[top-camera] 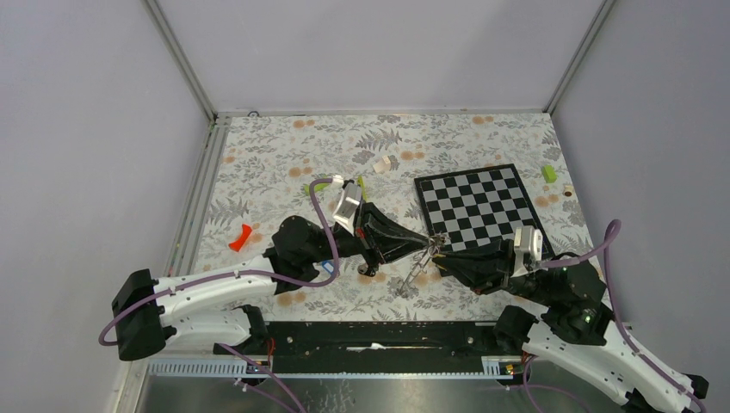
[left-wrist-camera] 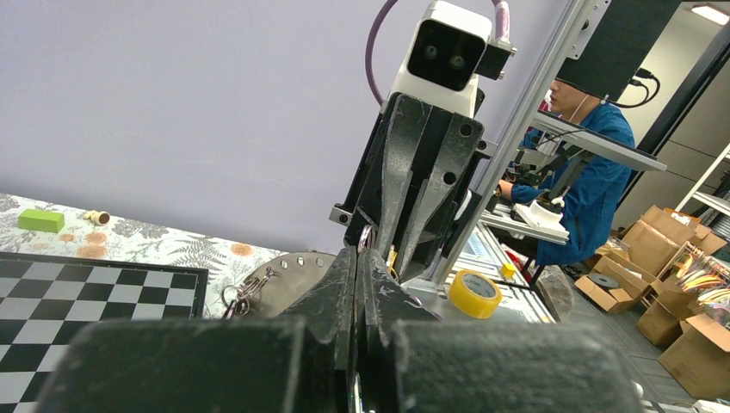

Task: Remove the keys from the keyring

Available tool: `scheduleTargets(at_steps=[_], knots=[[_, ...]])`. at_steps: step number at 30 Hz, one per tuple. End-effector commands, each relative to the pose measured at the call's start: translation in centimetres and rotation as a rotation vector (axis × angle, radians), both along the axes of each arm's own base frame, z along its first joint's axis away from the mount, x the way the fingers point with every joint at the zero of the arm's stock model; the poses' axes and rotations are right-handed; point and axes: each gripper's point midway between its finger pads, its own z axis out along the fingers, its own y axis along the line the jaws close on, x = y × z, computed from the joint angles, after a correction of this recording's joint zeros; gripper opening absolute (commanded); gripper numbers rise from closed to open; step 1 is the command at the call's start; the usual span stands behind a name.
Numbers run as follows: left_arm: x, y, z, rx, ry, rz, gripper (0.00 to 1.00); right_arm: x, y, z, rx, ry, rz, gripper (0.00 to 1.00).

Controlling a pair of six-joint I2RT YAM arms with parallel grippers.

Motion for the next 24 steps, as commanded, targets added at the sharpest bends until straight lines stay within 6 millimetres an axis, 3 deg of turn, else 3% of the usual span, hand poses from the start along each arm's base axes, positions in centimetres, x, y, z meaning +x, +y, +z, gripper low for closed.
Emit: scheduleTargets(at_steps=[1, 12, 24], knots=[[1.1, 1.6, 3.9, -0.138, -0.052, 0.082, 0.00, -0.9, 0.4, 0.9, 0.032, -0.026, 0.056, 0.05], [1.3, 2.0, 4.0, -0.144, -0.046, 0.103, 0.00, -0.2, 0.6, -0.5, 0.011, -0.005, 0.031, 0.05], [2.8, 2.3, 3.0, -0.128, -0.018, 0.186, 0.00, -1.2, -0.6, 1.1, 0.049, -0.026, 0.040, 0.05]])
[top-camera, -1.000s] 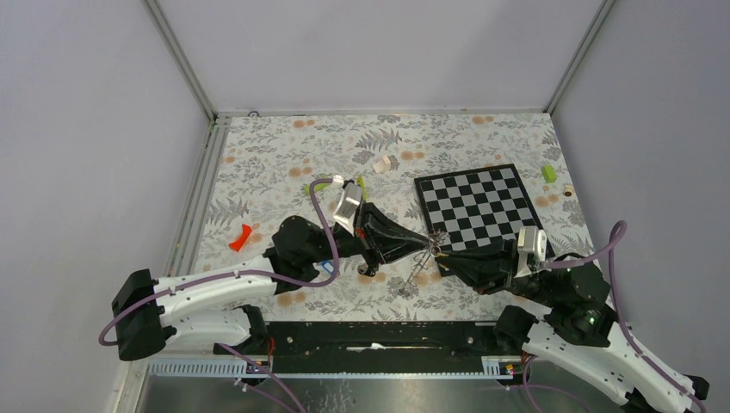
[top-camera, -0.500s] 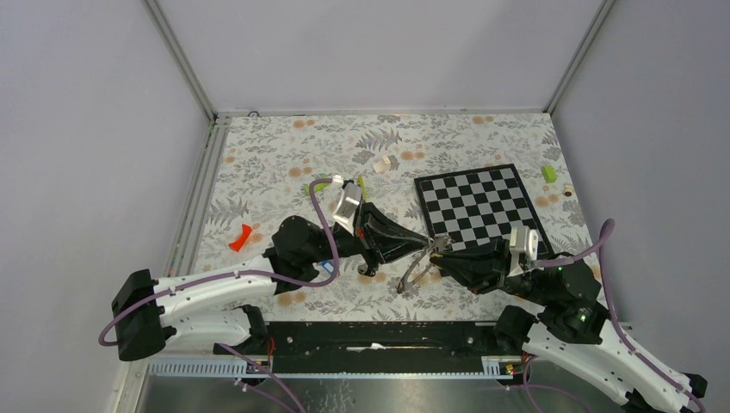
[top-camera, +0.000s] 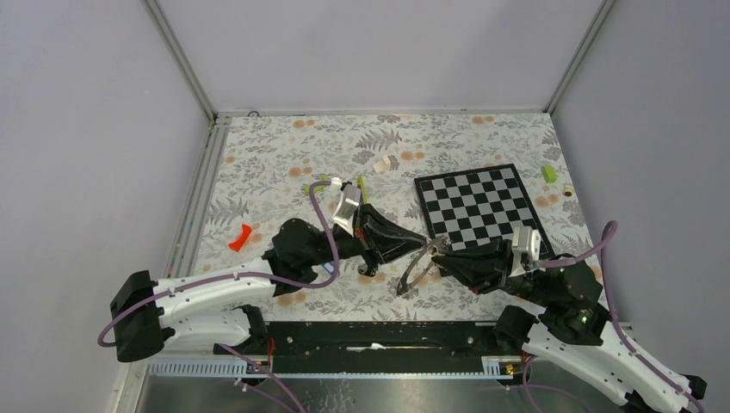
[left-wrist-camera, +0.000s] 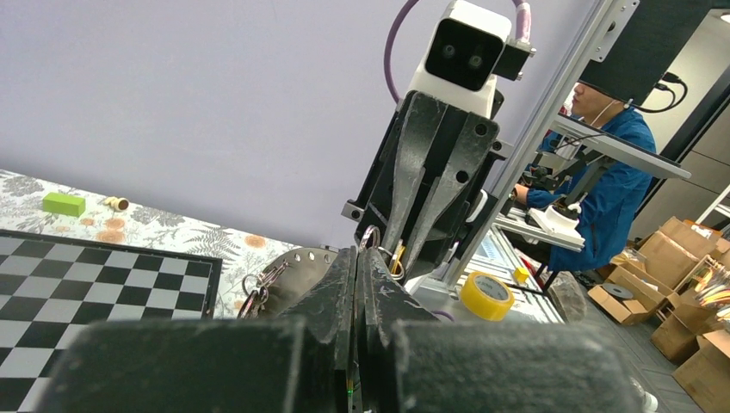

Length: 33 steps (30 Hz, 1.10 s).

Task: Remove the keys from the keyring

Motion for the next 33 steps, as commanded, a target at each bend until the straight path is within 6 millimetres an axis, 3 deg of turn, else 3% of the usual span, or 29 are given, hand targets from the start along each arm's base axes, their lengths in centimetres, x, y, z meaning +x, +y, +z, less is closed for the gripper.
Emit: scheduleTargets(at_steps=[1, 15, 33], knots=[[2.2, 2.0, 3.5, -0.128, -0.038, 0.150, 0.00, -1.6, -0.8, 2.0, 0.050, -0.036, 0.051, 0.05], [2.5, 1.4, 1.8, -0.052, -0.054, 0.159, 0.00, -1.6, -1.8, 3.4, 0.080, -0.065, 0.011, 0.04], [2.7, 0.9, -1.3, 0.063, -0.046, 0.160, 0.00, -1.3, -2.4, 3.6, 0.094, -0.070, -0.020, 0.05]])
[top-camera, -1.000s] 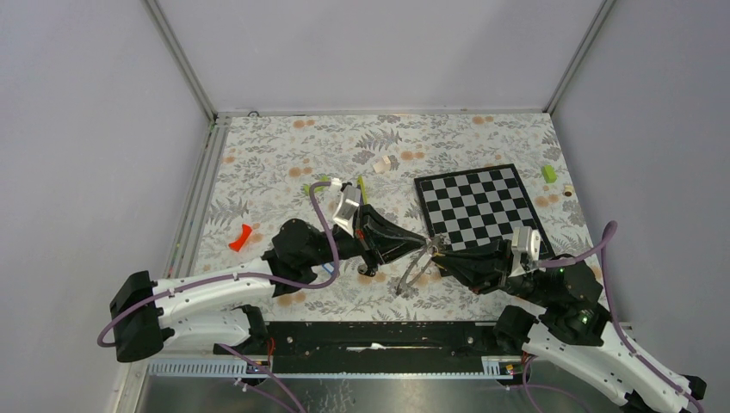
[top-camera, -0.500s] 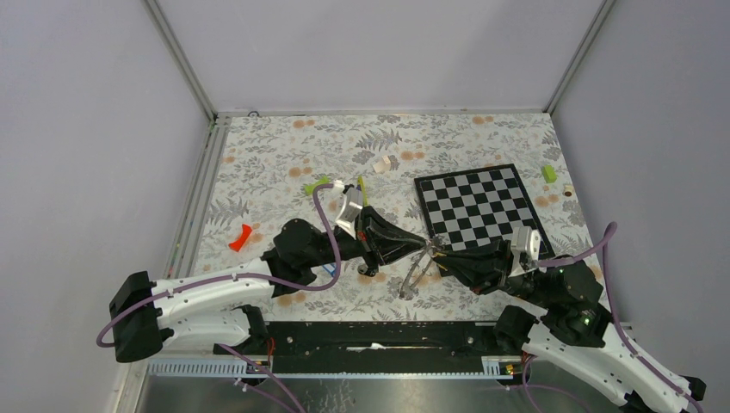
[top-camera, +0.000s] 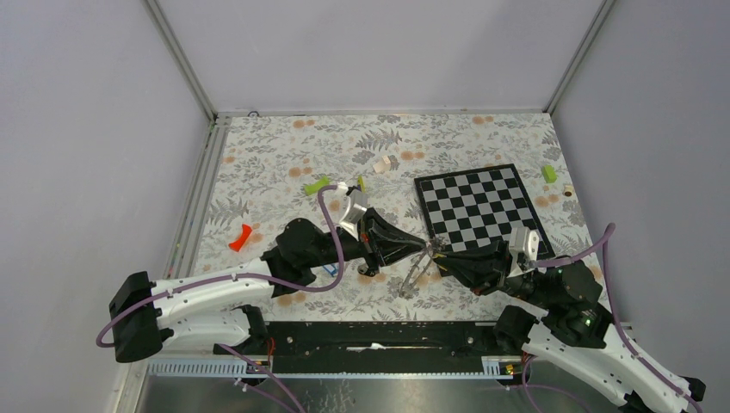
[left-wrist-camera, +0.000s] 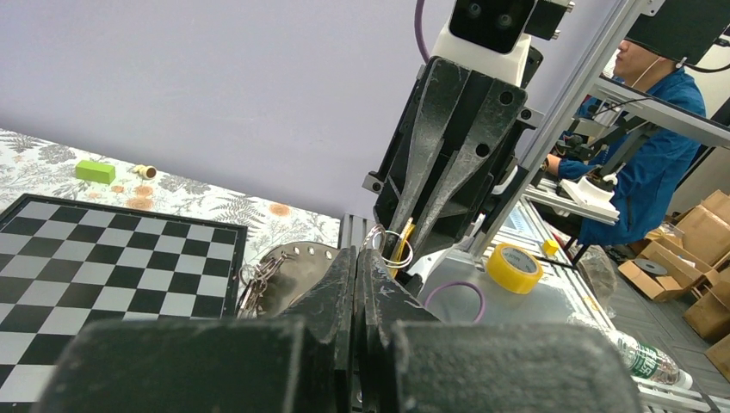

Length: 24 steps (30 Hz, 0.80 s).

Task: Remove the keys from the keyring

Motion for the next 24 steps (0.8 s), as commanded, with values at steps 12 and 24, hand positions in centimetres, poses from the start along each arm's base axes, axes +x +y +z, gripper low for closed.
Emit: scheduleTargets(at_steps=[12, 24], knots=[[1.9, 0.9, 0.0, 0.021, -0.032, 0.108, 0.00, -1.3, -2.0, 5.1, 0.140, -0.105, -0.006, 0.06], [1.2, 0.5, -0.7, 0.059, -0.047, 0.084, 0.00, -0.7, -2.9, 5.6, 0.164, -0.108, -0.064, 0.07]])
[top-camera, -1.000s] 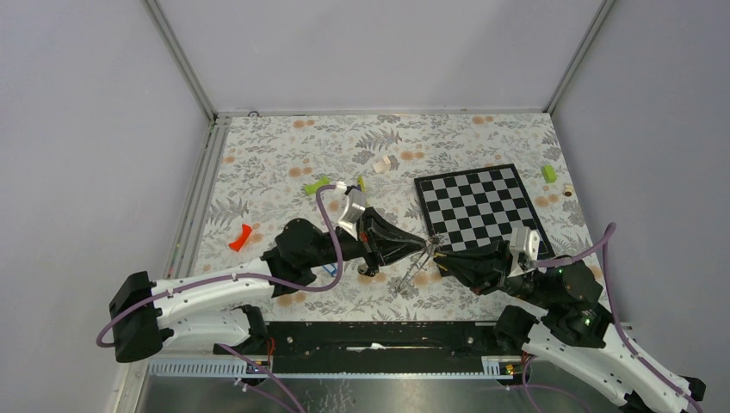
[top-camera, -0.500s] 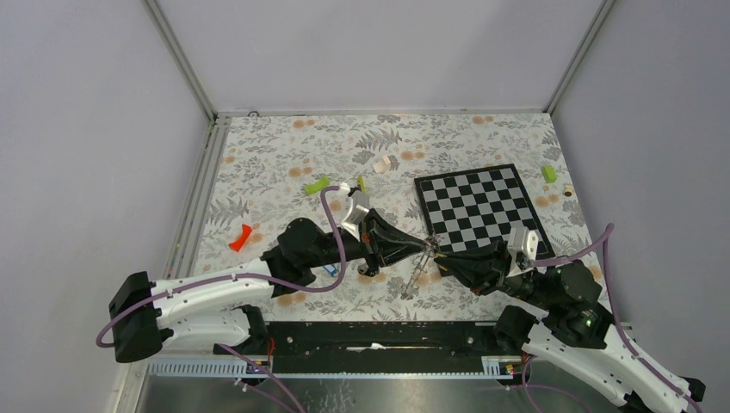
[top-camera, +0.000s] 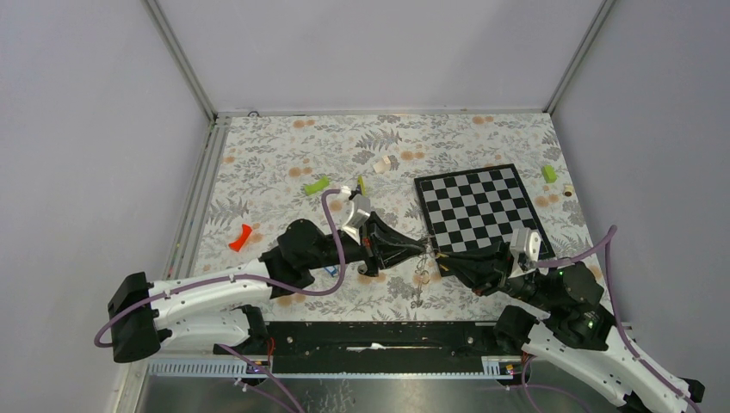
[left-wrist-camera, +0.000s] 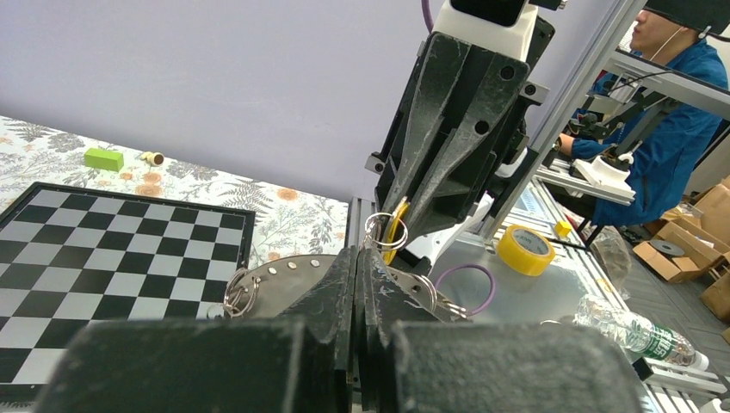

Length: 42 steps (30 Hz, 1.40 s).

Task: Remove the keys from the keyring

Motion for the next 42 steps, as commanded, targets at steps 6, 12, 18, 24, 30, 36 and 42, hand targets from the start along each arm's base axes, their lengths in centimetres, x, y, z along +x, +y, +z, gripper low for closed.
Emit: scheduleTargets(at_steps=[6, 12, 18, 24, 30, 36, 42], knots=[[0.6, -0.3, -0.1, 0.040, -0.042, 0.048, 0.00, -0.6, -2.6, 6.3, 0.185, -0.126, -0.057, 0.07], [0.2, -0.8, -0.4, 0.064, -0.052, 0.032, 0.00, -0.5, -2.4, 6.2, 0.180, -0.123, -0.055, 0.07], [0.0, -1.1, -0.5, 0.074, -0.059, 0.025, 0.00, -0.4, -2.3, 6.2, 0.180, -0.126, -0.057, 0.08], [-0.1, -1.4, -0.7, 0.091, -0.064, 0.014, 0.00, -0.3, -1.9, 5.9, 0.167, -0.120, -0.049, 0.08], [-0.3, -1.7, -0.9, 0.107, -0.073, 0.008, 0.00, -0.3, -1.1, 5.3, 0.140, -0.109, -0.023, 0.08], [-0.3, -2.0, -1.2, 0.131, -0.080, 0.013, 0.00, -0.4, -0.4, 4.7, 0.113, -0.099, 0.000, 0.10], [0.2, -1.8, -1.3, 0.142, -0.087, 0.051, 0.00, -0.6, 0.0, 3.6, 0.064, -0.087, 0.025, 0.11]])
